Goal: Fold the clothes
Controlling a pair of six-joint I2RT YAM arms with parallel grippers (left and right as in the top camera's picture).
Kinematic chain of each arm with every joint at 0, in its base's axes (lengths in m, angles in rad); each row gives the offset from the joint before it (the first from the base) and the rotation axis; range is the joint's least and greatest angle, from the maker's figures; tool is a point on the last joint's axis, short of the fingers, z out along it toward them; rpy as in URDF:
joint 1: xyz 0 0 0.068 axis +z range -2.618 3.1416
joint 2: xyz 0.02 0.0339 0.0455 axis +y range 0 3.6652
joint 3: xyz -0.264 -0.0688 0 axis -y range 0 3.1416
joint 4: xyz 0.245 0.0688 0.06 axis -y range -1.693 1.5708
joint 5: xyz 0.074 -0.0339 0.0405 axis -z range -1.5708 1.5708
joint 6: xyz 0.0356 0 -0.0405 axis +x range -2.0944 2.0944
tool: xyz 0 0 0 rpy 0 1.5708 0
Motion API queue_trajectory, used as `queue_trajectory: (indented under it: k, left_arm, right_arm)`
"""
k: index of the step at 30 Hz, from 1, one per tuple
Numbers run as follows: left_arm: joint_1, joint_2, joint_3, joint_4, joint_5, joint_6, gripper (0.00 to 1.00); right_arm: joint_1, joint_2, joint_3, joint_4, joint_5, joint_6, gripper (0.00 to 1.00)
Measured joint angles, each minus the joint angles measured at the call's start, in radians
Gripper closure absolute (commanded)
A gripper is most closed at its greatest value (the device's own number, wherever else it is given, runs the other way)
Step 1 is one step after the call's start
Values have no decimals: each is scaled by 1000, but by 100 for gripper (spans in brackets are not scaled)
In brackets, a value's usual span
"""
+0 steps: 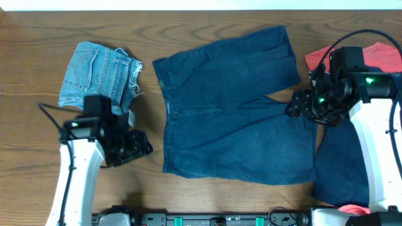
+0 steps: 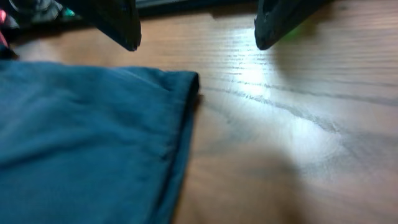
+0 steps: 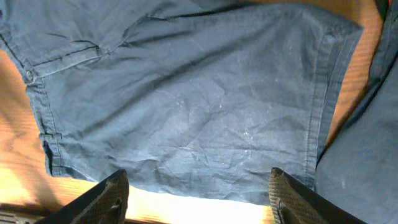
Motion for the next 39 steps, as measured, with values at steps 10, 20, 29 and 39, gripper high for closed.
queue_trajectory:
  k: [10,20,29,39]
  left_arm:
    - [-5,40,-278,275,135,-111,40]
    - [-113,91,-310,373,162,-172,47]
    - [-166,196,-309,416,105,-224,90]
    - [-130,210,-261,373,62,-234,94]
  right_arm:
    - [0,0,-154,60,0,54,31]
    - [0,2,-297,154,0,92,33]
    - [0,3,-309,165,8,97,31]
    - [0,3,-339,169,32,101,34]
